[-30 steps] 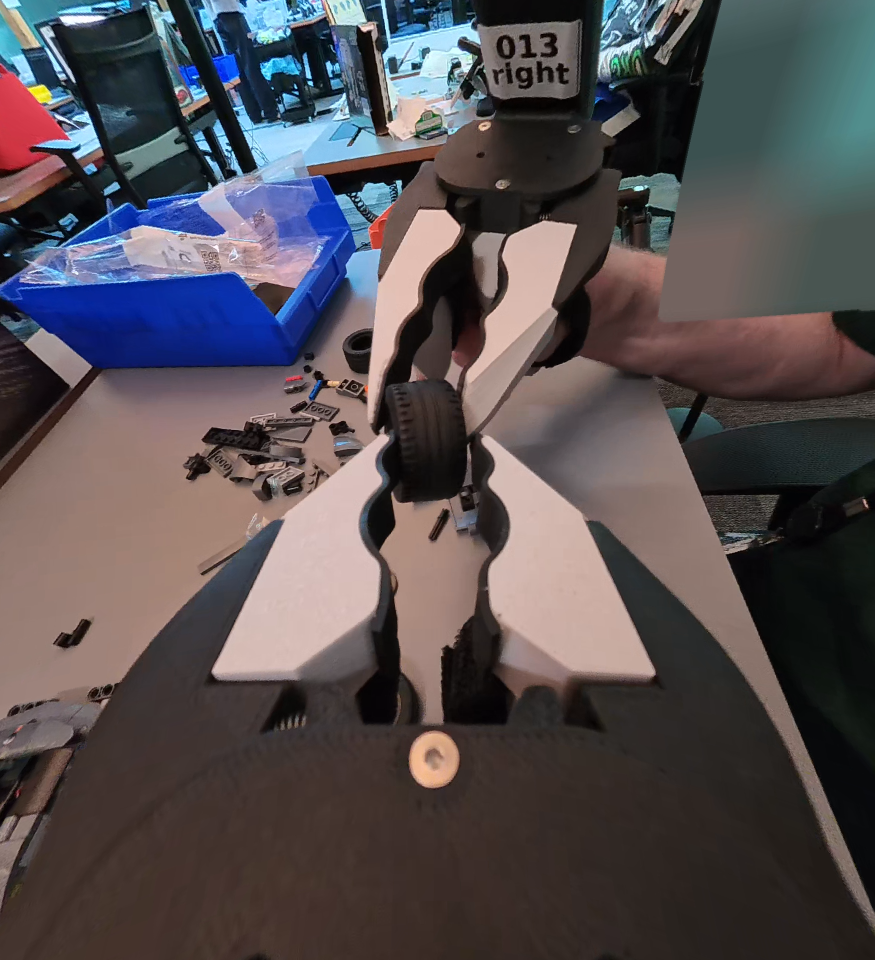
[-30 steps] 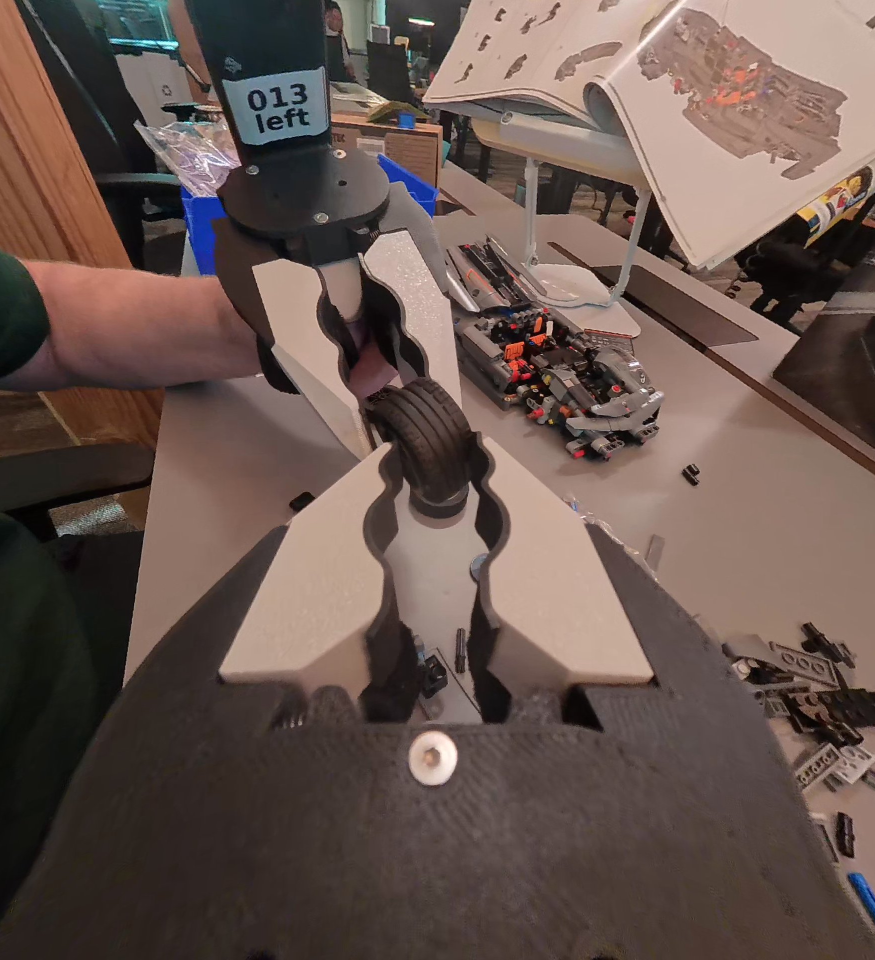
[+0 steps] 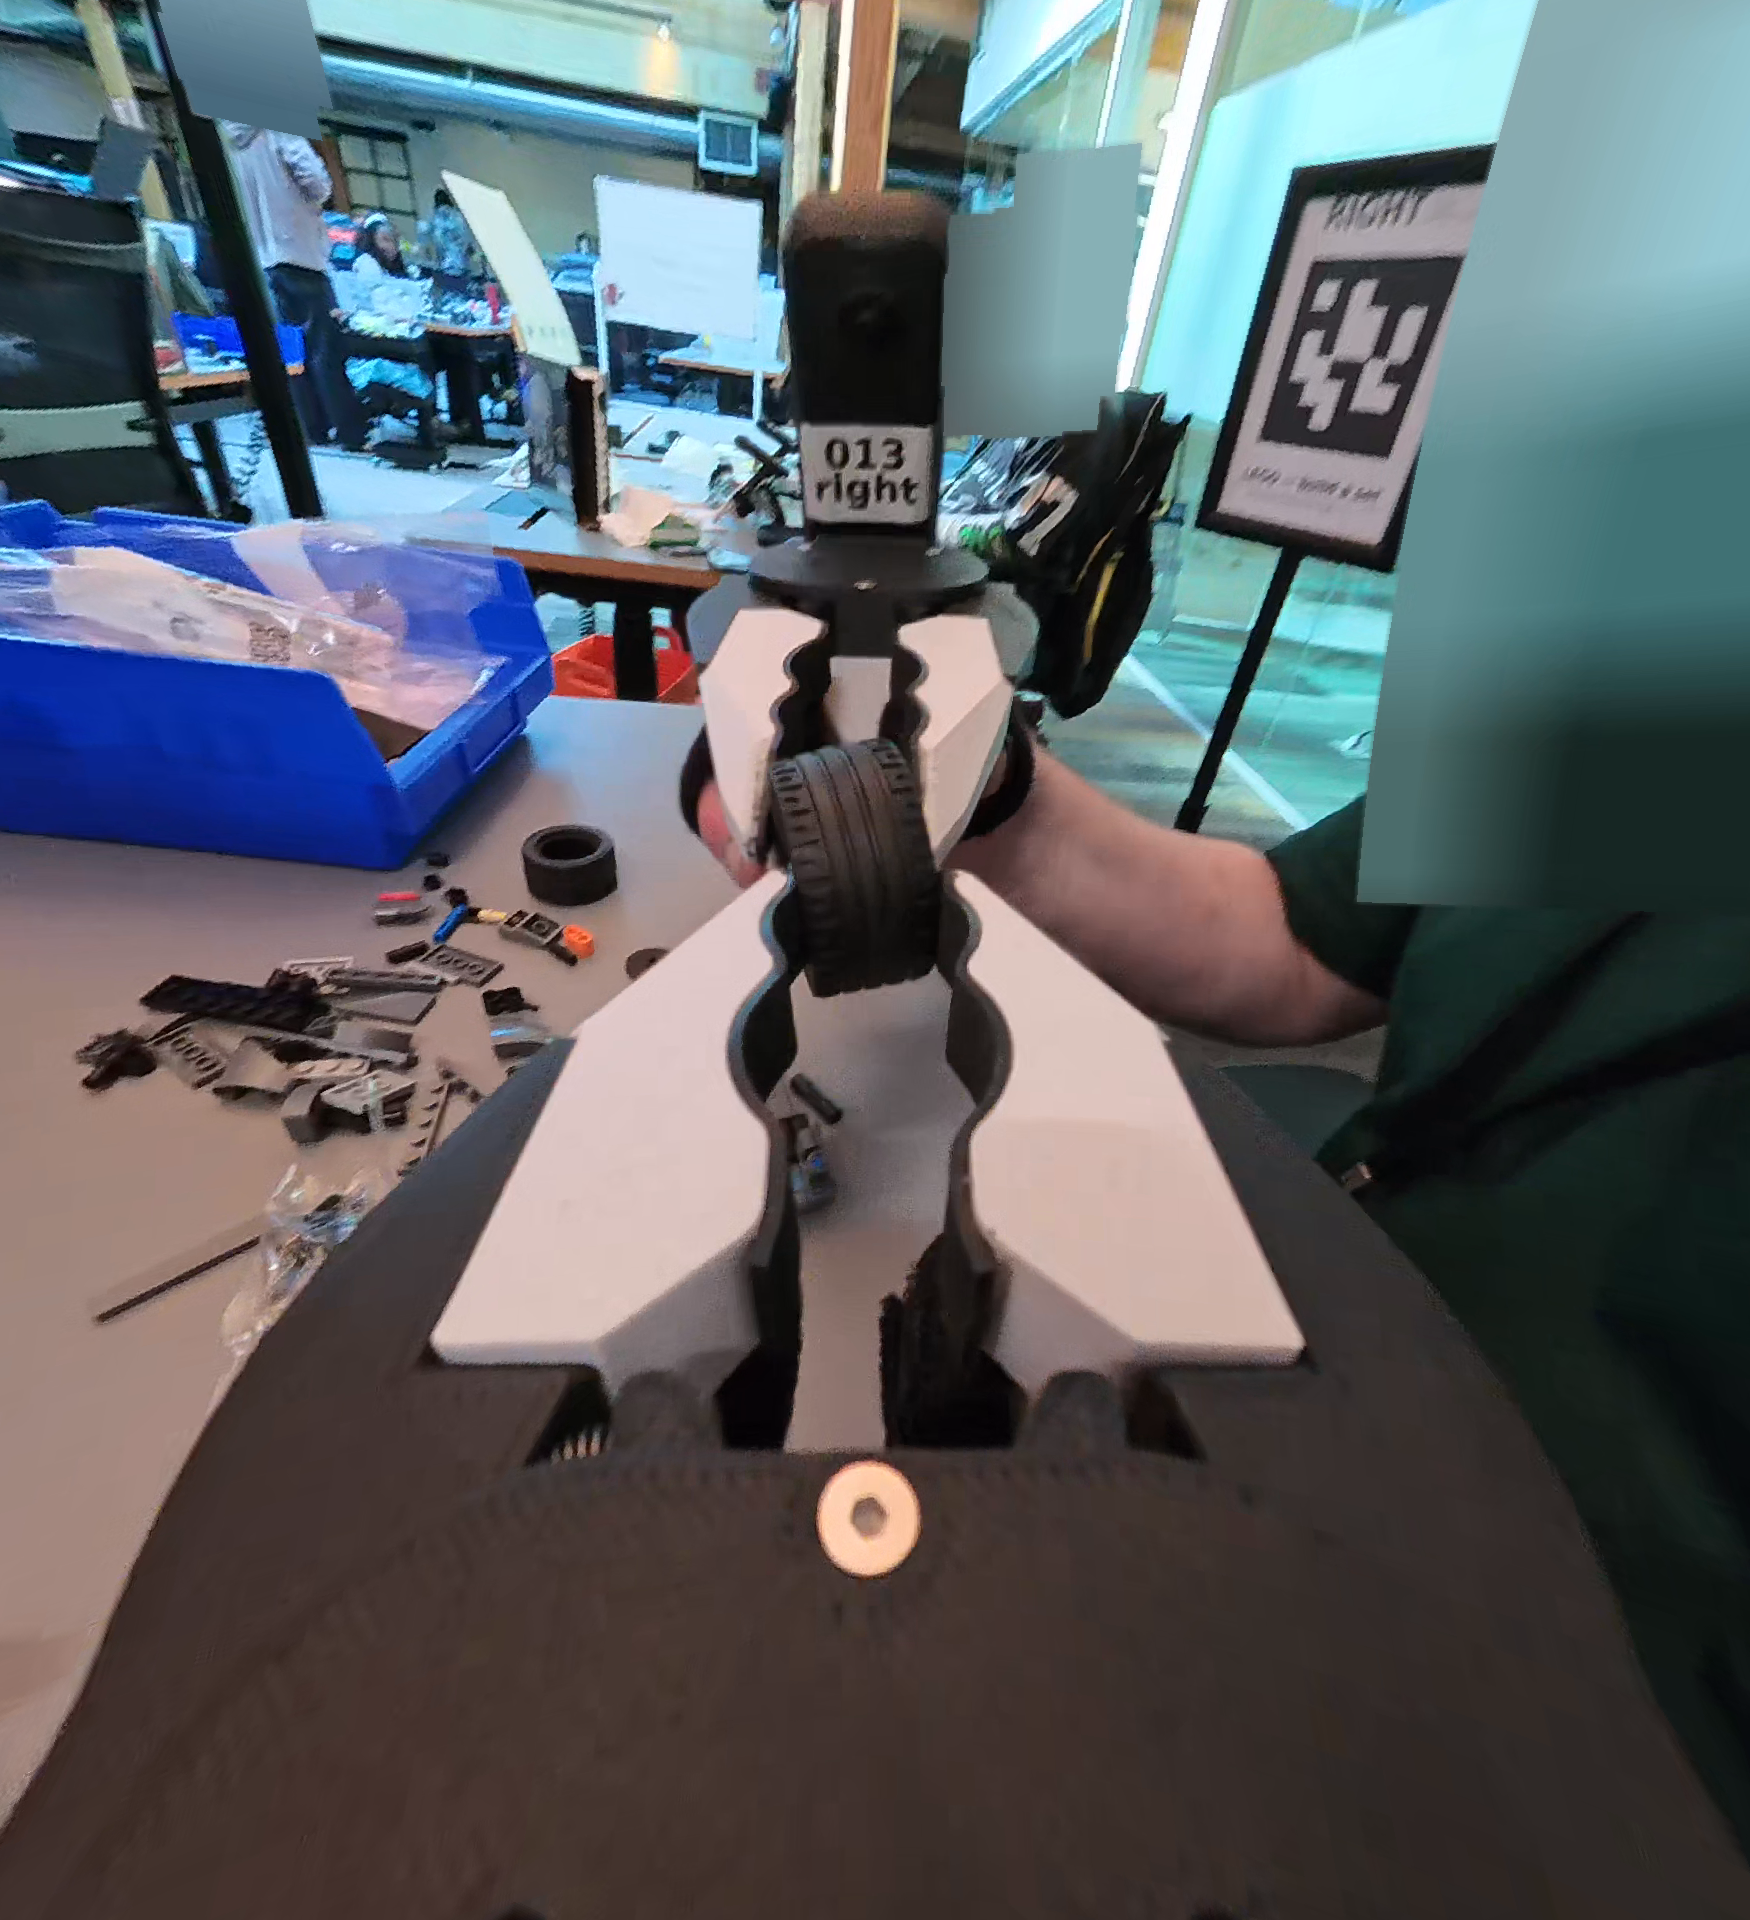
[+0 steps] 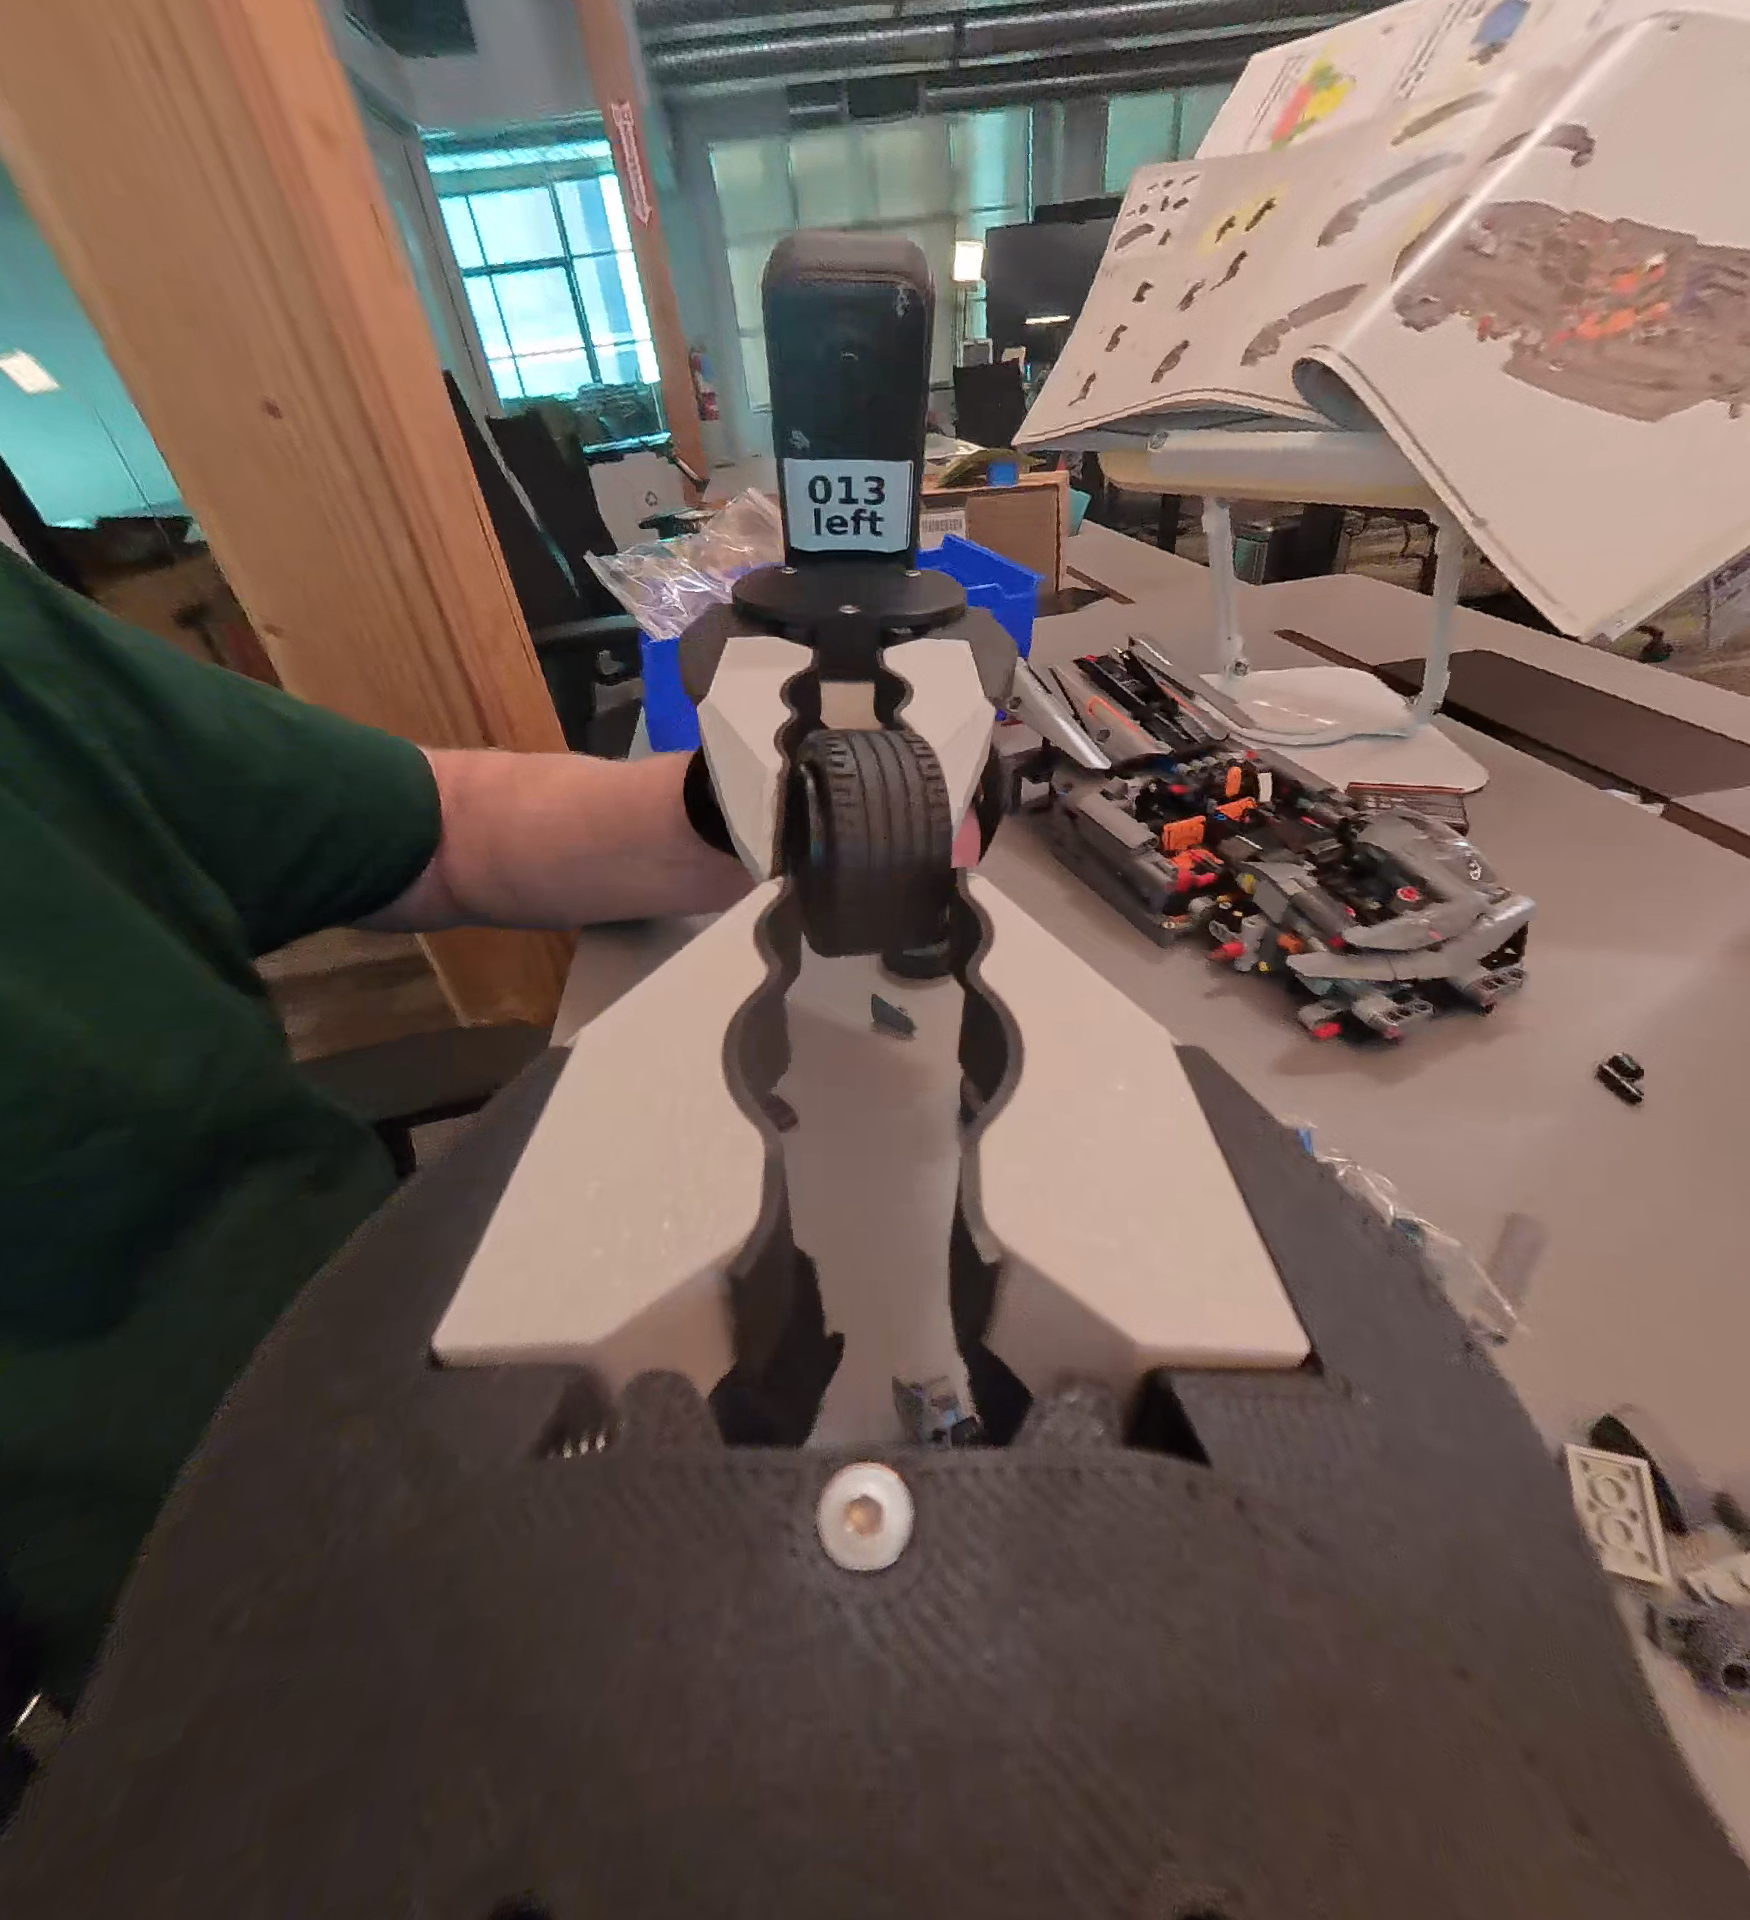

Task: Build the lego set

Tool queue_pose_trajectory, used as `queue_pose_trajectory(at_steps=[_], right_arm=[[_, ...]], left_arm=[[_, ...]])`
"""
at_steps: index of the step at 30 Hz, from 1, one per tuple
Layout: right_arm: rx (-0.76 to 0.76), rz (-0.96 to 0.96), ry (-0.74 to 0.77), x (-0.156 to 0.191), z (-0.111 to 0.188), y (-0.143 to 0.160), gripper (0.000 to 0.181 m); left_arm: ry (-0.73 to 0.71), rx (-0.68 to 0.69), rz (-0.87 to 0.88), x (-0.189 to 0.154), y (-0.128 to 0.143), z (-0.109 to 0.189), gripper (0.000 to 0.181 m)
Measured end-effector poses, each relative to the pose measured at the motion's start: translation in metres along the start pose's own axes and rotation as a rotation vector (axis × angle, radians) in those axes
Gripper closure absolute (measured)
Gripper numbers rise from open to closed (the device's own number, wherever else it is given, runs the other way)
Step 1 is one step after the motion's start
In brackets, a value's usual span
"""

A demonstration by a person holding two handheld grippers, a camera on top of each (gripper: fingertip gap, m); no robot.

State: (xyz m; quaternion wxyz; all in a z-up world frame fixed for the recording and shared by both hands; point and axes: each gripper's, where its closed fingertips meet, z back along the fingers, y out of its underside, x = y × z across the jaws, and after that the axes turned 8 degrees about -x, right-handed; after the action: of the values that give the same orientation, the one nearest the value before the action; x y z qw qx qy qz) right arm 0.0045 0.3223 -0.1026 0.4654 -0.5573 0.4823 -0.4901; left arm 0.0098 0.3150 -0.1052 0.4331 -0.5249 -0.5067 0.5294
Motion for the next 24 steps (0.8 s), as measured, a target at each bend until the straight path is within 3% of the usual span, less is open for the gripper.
queue_pose_trajectory(at_steps=[9,24], right_arm=[[-0.059,-0.072,-0.029,0.002,-0.001,-0.006,0.159],[0.037,0.097,0.211,-0.017,-0.004,0.003,0.164]], left_arm=[[0.033,-0.011,0.028,-0.003,0.001,-0.001,0.159],[-0.203,0.13,-0.179,0.025,0.02,-0.002,0.161]])
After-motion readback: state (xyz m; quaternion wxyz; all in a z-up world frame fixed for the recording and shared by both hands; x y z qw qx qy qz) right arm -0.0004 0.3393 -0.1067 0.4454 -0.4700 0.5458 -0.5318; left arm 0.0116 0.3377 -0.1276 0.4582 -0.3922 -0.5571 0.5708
